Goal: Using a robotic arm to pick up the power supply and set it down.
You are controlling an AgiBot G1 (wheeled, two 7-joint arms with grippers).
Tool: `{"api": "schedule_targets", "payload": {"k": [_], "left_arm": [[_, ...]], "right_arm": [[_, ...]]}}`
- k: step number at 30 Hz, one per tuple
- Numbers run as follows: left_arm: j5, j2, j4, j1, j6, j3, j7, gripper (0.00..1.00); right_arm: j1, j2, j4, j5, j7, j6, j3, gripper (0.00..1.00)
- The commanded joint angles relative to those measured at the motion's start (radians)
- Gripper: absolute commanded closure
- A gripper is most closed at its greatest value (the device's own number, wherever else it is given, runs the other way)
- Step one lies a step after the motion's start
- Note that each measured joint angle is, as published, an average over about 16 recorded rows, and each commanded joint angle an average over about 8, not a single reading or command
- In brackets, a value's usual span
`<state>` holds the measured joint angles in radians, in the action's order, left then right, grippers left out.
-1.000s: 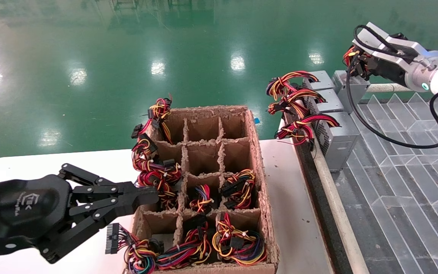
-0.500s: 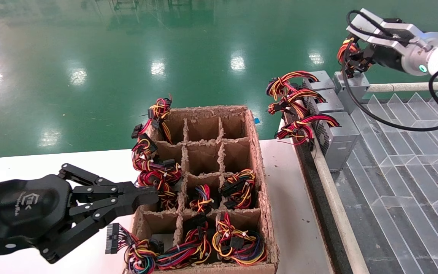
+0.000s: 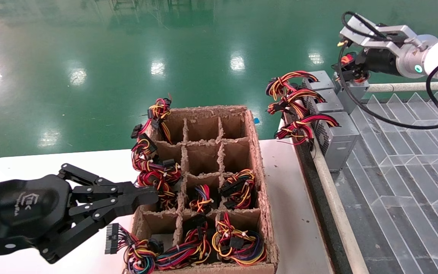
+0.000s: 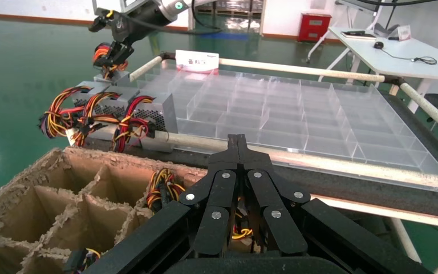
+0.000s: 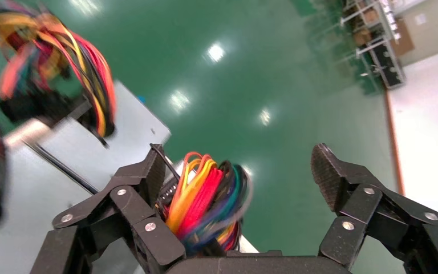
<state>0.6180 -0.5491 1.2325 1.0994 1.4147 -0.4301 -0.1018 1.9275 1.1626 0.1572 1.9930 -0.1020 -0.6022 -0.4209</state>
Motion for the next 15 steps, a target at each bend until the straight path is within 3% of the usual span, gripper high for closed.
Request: {"api": "schedule_targets", "payload": {"k": [1, 15], "left_arm": [[0.0, 0.0, 0.0, 0.0, 0.0, 0.0, 0.0, 1.0], [0.0, 0.0, 0.0, 0.0, 0.0, 0.0, 0.0, 1.0]], "right_arm": [[0.01, -0.001, -0.004, -0.011, 0.004, -0.034, 0.006, 0.0], [-0.064, -0.093, 0.165, -0.312, -0.144, -0.275, 0.176, 0.0]]}}
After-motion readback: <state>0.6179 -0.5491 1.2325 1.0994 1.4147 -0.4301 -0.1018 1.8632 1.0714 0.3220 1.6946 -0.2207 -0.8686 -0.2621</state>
